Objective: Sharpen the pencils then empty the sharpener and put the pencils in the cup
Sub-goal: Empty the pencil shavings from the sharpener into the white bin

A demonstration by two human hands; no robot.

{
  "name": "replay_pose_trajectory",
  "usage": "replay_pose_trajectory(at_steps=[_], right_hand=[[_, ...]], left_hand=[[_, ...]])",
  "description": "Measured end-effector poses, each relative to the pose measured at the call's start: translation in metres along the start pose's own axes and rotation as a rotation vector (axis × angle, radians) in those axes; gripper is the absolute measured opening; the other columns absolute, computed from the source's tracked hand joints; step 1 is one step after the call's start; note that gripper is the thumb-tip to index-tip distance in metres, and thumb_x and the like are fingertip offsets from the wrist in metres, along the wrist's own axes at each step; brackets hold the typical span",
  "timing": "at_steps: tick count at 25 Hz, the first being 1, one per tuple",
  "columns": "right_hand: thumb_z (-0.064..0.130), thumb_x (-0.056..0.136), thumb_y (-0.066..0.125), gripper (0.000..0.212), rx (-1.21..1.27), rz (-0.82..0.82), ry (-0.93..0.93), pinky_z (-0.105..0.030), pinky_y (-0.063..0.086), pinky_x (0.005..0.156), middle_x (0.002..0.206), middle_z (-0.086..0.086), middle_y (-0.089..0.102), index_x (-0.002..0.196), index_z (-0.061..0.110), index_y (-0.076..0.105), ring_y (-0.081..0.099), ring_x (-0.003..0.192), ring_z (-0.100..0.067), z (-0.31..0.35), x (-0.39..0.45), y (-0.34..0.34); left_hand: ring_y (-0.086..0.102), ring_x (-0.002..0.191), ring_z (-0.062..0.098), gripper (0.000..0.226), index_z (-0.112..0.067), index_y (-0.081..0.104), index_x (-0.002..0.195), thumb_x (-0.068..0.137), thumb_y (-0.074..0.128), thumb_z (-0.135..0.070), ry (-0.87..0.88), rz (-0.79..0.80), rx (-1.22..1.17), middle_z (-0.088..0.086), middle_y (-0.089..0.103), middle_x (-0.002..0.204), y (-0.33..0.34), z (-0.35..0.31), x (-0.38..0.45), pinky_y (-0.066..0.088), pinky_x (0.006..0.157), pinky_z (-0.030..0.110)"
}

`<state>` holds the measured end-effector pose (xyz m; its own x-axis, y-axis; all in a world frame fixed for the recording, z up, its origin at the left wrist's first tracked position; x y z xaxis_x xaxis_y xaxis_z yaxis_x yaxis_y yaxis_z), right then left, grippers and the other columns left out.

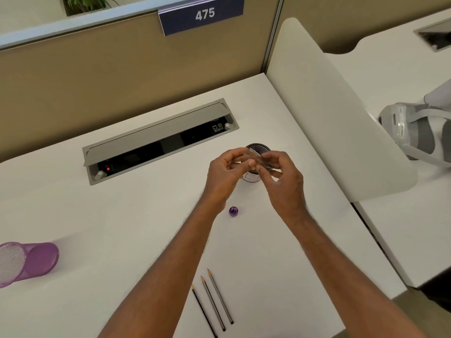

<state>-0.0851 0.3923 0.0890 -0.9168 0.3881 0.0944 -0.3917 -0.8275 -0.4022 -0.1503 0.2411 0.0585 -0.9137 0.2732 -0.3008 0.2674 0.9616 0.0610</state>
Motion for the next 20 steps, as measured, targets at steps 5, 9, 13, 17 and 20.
replay_pose_trajectory(at_steps=[5, 9, 13, 17, 20], right_hand=[[0.017, 0.092, 0.074, 0.023, -0.354, 0.048, -0.082, -0.035, 0.056, 0.080, 0.107, 0.005, 0.066, 0.113, 0.021, 0.064, 0.060, 0.097, -0.016, -0.010, 0.023, -0.013], [0.017, 0.092, 0.073, 0.024, -0.574, 0.149, -0.143, -0.035, 0.053, 0.079, 0.109, 0.002, 0.065, 0.115, 0.020, 0.066, 0.056, 0.102, -0.019, -0.012, 0.035, -0.008], [0.006, 0.090, 0.072, 0.030, -0.609, 0.220, -0.155, -0.026, 0.049, 0.081, 0.115, -0.002, 0.062, 0.117, 0.017, 0.067, 0.055, 0.107, -0.020, -0.018, 0.043, -0.002], [0.004, 0.091, 0.072, 0.031, -0.614, 0.277, -0.134, -0.024, 0.049, 0.082, 0.116, -0.001, 0.061, 0.119, 0.018, 0.067, 0.054, 0.108, -0.018, -0.022, 0.047, 0.002], [0.009, 0.091, 0.074, 0.029, -0.624, 0.289, -0.129, -0.025, 0.048, 0.080, 0.111, 0.000, 0.062, 0.117, 0.019, 0.067, 0.056, 0.104, -0.019, -0.021, 0.048, 0.001]], left_hand=[[0.046, 0.131, 0.011, 0.075, -0.031, 0.046, 0.146, 0.082, 0.083, -0.036, 0.133, -0.073, 0.523, -0.008, 0.045, 0.145, 0.000, 0.007, 0.014, 0.043, 0.102, 0.026], [0.022, 0.149, 0.016, 0.103, -0.028, 0.026, 0.156, 0.074, 0.087, -0.048, 0.102, 0.046, 0.653, -0.004, 0.026, 0.162, 0.014, 0.024, 0.024, 0.024, 0.109, 0.025], [0.029, 0.145, 0.019, 0.104, -0.022, 0.030, 0.155, 0.072, 0.088, -0.048, 0.120, 0.046, 0.665, 0.000, 0.033, 0.158, 0.022, 0.031, 0.029, 0.031, 0.112, 0.030], [0.038, 0.138, 0.018, 0.094, -0.026, 0.035, 0.150, 0.073, 0.087, -0.046, 0.150, 0.029, 0.645, -0.002, 0.043, 0.151, 0.023, 0.033, 0.031, 0.036, 0.107, 0.030], [0.044, 0.130, 0.016, 0.082, -0.034, 0.039, 0.141, 0.074, 0.085, -0.045, 0.180, 0.012, 0.629, -0.006, 0.049, 0.142, 0.022, 0.034, 0.031, 0.041, 0.101, 0.029]])
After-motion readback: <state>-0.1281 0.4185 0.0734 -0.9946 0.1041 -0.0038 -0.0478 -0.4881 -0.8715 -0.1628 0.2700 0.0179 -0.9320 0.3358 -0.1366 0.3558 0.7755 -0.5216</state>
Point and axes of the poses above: each hand's wrist, its own x-axis towards the middle knuckle, its own y-axis out of the palm, z = x × y, the point moved 7 cm from there along x, towards the middle knuckle
